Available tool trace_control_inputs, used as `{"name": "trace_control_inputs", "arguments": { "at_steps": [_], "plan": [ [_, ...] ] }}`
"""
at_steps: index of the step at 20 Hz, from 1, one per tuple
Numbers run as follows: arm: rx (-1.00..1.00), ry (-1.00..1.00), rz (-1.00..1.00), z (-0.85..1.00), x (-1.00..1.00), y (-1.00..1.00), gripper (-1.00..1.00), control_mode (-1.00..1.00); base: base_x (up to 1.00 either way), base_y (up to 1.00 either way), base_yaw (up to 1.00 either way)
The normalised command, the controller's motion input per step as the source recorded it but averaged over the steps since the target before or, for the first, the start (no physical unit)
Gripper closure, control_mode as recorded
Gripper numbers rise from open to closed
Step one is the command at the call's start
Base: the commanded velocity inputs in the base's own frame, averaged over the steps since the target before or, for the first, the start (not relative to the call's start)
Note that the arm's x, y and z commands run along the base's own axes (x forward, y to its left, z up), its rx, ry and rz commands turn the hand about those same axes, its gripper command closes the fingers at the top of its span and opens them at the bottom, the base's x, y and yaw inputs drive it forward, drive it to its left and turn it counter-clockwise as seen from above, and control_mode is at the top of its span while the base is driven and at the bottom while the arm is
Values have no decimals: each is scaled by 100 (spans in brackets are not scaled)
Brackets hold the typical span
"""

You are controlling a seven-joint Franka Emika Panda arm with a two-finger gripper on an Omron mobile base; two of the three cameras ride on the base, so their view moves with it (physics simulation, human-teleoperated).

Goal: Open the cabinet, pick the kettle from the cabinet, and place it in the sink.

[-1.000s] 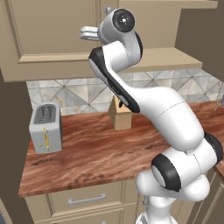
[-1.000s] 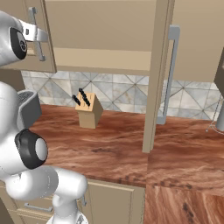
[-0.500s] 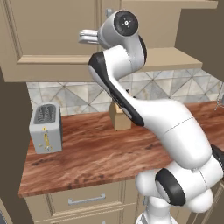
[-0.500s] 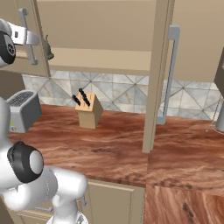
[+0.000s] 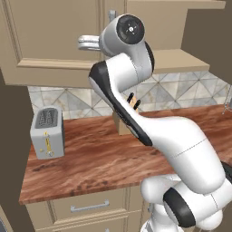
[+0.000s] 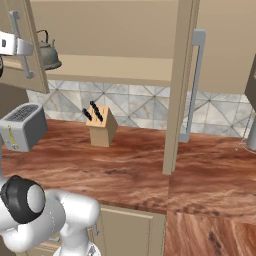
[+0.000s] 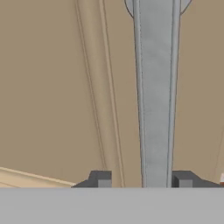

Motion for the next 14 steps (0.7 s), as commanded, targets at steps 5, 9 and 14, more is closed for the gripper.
{"name": "trace_control_inputs", "arguments": {
  "at_steps": [5, 9, 14],
  "plan": [
    [0, 0, 0, -36, -36, 98, 100, -100, 0, 0, 0],
    [0, 0, 0, -40, -31, 100, 100, -100, 0, 0, 0],
    [0, 0, 0, -42, -28, 100, 100, -100, 0, 0, 0]
  ]
}}
